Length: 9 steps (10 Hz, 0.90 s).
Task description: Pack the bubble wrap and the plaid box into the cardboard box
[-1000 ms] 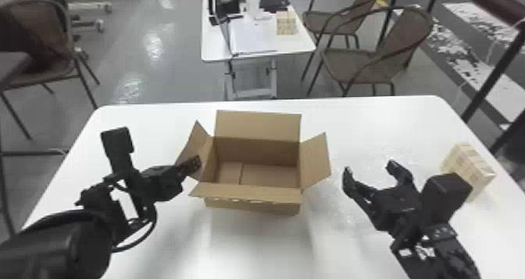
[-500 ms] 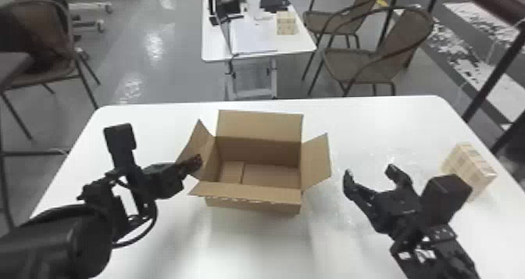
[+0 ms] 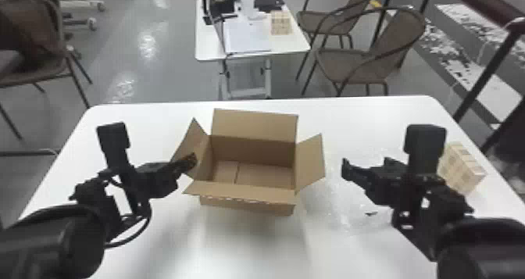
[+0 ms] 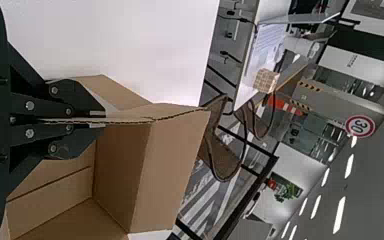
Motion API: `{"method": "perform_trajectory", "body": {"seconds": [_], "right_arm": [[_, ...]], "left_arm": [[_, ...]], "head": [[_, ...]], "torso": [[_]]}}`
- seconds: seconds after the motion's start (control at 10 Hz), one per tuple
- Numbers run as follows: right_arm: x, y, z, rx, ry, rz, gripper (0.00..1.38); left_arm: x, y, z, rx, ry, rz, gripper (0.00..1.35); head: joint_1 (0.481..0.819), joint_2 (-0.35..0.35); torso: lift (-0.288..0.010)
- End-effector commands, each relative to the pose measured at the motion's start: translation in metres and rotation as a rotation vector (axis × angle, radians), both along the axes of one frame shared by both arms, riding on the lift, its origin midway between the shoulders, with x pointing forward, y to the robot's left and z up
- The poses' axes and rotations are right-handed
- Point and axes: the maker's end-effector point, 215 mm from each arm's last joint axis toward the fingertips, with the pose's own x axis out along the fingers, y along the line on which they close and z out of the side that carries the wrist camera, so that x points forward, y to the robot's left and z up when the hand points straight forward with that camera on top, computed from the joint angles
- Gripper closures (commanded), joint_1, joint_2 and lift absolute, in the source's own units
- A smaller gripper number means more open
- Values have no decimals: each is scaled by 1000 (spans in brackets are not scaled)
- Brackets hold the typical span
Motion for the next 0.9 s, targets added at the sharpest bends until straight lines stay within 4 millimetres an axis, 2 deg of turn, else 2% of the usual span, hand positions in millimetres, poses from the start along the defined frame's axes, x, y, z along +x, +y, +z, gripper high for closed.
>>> {"method": "perform_trajectory", "body": {"seconds": [0.0, 0.1, 0.3, 0.6, 0.8], "right_arm": [[8, -14, 9, -68, 134, -20, 277], [8, -23, 6, -98, 223, -34, 277], [-4, -45, -28, -119, 439, -54, 277], [-9, -71, -65, -82, 548, -124, 272], [1, -72, -77, -63, 569, -120, 271]], "left_arm": [[0, -3, 0, 4, 0, -5, 1210], [0, -4, -1, 8, 0, -7, 1210], [0, -6, -1, 8, -4, -8, 1210], [1, -10, 0, 13, -11, -13, 1211], [1, -10, 0, 16, -12, -14, 1211]], "head": [[695, 0], [695, -11], [695, -31], [695, -69], [695, -84]], "torso": [[-102], [-102], [-102], [-102], [-102]]}}
